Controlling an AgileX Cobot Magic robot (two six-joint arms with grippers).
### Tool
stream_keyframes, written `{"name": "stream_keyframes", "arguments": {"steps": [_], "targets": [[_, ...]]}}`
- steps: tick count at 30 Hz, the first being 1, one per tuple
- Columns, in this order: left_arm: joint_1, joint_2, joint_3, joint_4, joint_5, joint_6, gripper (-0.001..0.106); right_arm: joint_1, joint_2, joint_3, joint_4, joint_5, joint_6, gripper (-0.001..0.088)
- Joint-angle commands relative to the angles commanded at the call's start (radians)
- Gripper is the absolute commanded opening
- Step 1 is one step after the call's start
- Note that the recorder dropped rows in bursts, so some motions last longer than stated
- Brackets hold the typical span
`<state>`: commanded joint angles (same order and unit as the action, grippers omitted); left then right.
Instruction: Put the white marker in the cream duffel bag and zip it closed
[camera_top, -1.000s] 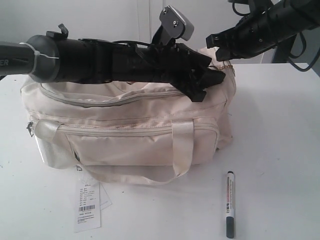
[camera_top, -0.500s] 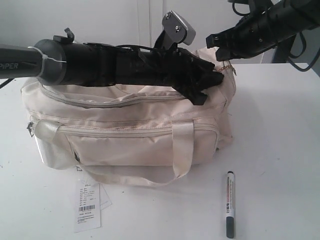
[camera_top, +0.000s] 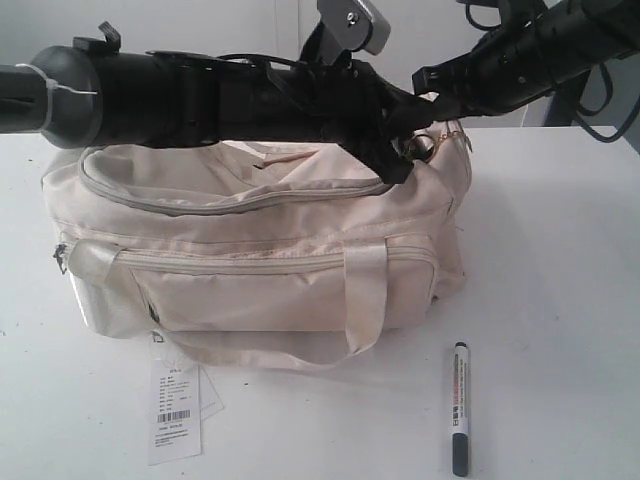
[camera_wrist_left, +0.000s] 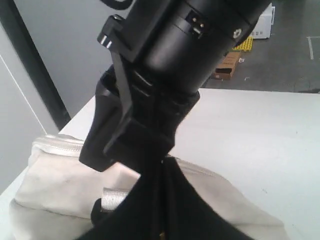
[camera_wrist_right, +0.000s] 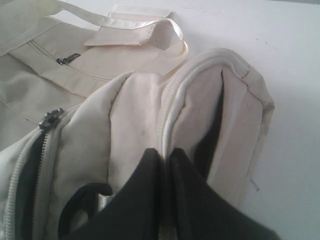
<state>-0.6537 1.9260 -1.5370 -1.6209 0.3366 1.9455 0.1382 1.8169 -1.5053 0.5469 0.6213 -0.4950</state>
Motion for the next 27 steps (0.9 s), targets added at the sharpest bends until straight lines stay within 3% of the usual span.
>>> {"name": "stream_keyframes", "arguments": {"steps": [3, 7, 9, 20, 27], "targets": [[0.0, 0.0, 0.0, 0.007, -0.042, -0.023, 0.013, 0.0, 0.0, 0.0, 0.0, 0.0, 0.0, 0.0], [0.0, 0.009, 0.0, 0.007, -0.048, -0.039, 0.047, 0.0, 0.0, 0.0, 0.0, 0.0, 0.0, 0.0], [0.0, 0.022, -0.002, 0.007, -0.044, -0.039, 0.057, 0.0, 0.0, 0.0, 0.0, 0.0, 0.0, 0.0], [0.0, 0.101, -0.101, 0.0, -0.003, -0.077, 0.056, 0.0, 0.0, 0.0, 0.0, 0.0, 0.0, 0.0], [0.0, 0.144, -0.131, 0.047, 0.074, -0.196, 0.056, 0.0, 0.0, 0.0, 0.0, 0.0, 0.0, 0.0]]}}
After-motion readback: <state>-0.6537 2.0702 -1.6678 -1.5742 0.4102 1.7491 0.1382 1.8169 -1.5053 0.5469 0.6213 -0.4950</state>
